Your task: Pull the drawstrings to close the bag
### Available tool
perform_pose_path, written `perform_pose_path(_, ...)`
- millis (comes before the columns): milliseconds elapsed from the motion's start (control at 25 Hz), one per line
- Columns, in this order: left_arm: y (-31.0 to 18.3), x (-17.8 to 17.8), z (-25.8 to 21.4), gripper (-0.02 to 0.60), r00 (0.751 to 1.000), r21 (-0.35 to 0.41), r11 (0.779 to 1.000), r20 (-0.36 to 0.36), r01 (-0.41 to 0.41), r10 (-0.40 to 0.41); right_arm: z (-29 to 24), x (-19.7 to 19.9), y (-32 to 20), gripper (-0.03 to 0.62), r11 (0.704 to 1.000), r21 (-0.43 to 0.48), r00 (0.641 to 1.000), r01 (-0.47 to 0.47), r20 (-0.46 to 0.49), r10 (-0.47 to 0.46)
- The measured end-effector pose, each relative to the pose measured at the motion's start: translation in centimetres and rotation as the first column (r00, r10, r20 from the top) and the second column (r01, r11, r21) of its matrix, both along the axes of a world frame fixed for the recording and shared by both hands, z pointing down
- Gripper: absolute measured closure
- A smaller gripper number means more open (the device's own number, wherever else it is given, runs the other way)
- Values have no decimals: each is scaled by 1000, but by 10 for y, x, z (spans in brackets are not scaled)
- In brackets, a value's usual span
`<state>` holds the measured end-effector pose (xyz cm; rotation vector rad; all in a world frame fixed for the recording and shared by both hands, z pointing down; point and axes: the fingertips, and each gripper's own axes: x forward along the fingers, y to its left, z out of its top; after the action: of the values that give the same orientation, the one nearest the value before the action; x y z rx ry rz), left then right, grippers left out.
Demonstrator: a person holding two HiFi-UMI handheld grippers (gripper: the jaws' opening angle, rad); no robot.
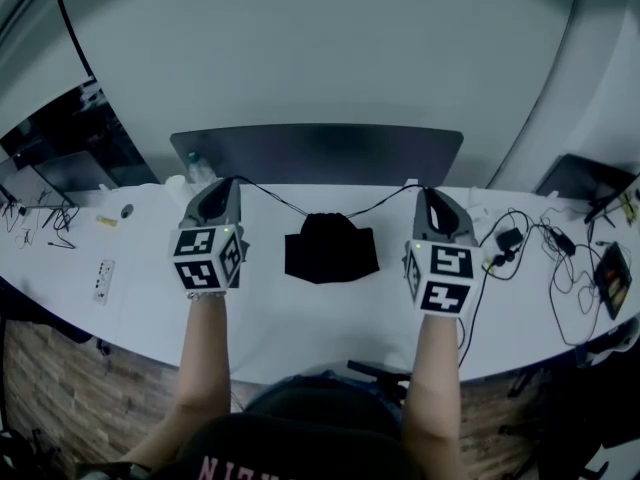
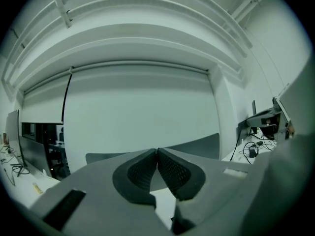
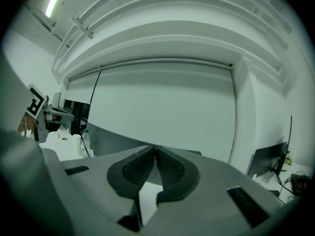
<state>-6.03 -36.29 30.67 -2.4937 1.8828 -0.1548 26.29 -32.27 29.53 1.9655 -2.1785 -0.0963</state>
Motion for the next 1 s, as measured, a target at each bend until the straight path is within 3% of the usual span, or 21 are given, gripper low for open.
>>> perform_pose_path(200,8,16,-20,569,1000,130,991,20,-17,14,-12,-16,2,585,994,101,999,45,-32,-42)
perform_pose_path(440,22,26,-48,569,999,321,946,28,-31,23,-28,-27,7,585,974,219,997,65,-61,-53)
perform_pose_path(600,29,25,-52,569,999,358,933,28,-31,23,-37,-32,14,585,957,278,995,82,-74,-64)
perform_pose_path(1000,35,27,-64,569,1000,398,917,6,-25,25,-41,-30,17,586,954,290,995,79,-76,-59)
